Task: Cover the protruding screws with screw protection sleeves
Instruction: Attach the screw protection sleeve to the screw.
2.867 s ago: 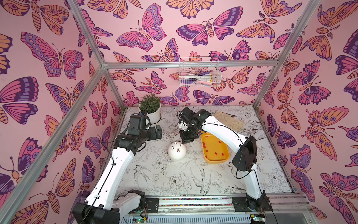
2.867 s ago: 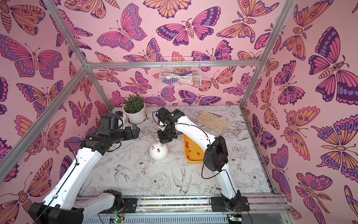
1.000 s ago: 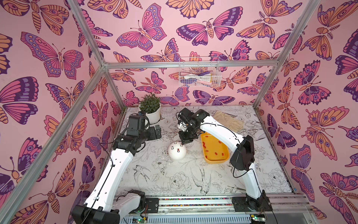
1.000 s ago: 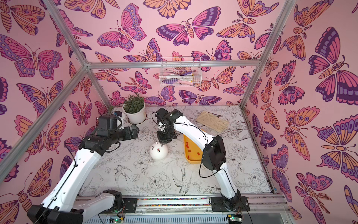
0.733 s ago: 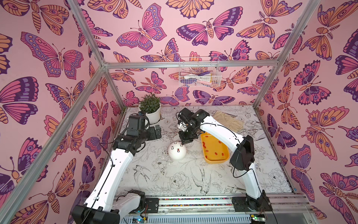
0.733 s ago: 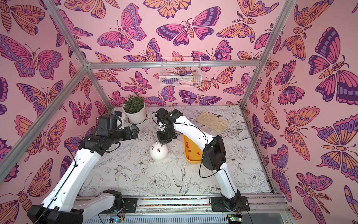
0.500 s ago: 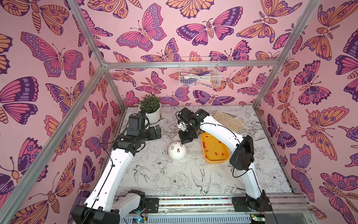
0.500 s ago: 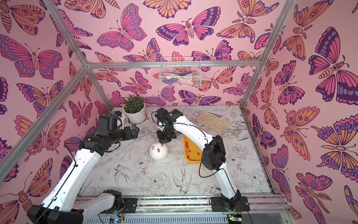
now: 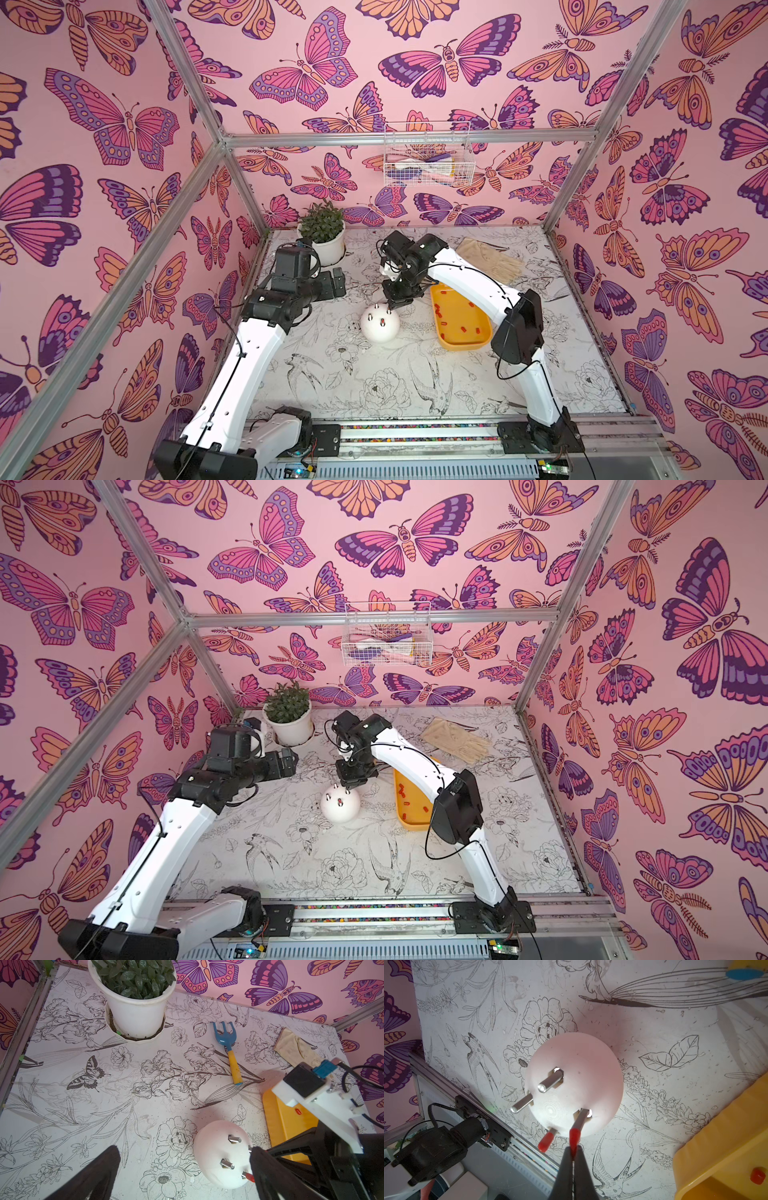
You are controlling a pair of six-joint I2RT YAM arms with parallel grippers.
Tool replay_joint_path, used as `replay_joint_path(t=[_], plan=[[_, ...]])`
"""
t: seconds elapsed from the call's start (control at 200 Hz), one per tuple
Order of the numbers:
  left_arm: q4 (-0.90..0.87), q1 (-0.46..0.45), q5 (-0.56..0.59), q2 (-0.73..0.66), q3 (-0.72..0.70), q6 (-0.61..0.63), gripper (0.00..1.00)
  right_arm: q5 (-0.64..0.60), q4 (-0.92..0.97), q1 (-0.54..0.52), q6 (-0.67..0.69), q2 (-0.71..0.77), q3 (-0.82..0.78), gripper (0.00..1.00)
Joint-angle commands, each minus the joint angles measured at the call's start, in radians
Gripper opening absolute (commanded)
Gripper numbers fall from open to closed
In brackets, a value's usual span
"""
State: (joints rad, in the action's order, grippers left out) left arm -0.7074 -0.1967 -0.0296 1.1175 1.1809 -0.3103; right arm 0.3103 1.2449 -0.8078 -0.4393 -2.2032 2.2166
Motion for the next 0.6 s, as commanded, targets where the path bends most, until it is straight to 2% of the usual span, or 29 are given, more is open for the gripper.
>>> replay_joint_path(t=[0.0,0.596], plan=[[0.004,0.008,-0.003,-0.015,-0.012,0.017,1.0,0.004,0.026,-0.006,0.019,-0.031,0.028,0.05],[0.003,0.008,-0.003,-0.018,-0.014,0.017,1.0,0.016,0.047,-0.004,0.022,-0.065,0.077,0.06]])
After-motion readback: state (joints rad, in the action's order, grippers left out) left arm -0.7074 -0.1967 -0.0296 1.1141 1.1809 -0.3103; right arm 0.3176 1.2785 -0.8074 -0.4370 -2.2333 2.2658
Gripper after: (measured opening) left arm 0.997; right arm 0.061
